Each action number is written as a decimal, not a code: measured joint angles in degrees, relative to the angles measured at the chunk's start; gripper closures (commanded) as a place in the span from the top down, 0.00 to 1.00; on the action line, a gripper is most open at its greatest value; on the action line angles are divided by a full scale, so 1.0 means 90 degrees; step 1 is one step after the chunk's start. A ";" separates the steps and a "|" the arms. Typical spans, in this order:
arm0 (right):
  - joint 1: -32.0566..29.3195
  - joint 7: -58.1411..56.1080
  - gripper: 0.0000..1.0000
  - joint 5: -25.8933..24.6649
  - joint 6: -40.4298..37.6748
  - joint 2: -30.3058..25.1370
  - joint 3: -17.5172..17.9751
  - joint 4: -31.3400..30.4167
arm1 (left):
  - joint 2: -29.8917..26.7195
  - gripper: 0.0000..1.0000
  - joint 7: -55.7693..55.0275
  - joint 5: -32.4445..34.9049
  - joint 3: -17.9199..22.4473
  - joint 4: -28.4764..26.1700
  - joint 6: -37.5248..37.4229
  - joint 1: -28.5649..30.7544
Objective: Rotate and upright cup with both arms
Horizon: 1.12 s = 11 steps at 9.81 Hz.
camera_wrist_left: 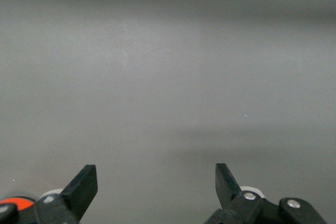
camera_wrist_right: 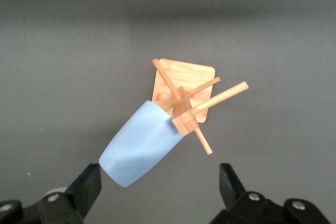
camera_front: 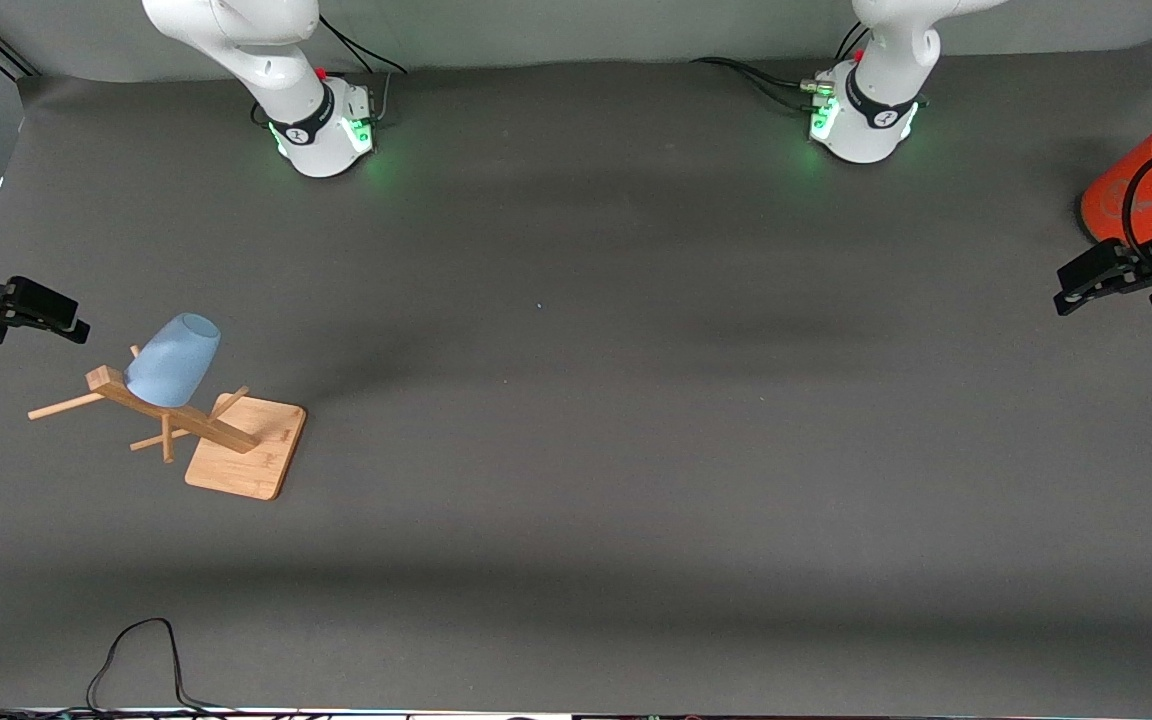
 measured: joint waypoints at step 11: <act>0.0017 0.0839 1.00 0.0003 0.0000 0.0001 0.0034 0.0015 | 0.0000 1.00 0.0001 0.0000 0.0003 0.0005 0.0015 0.0004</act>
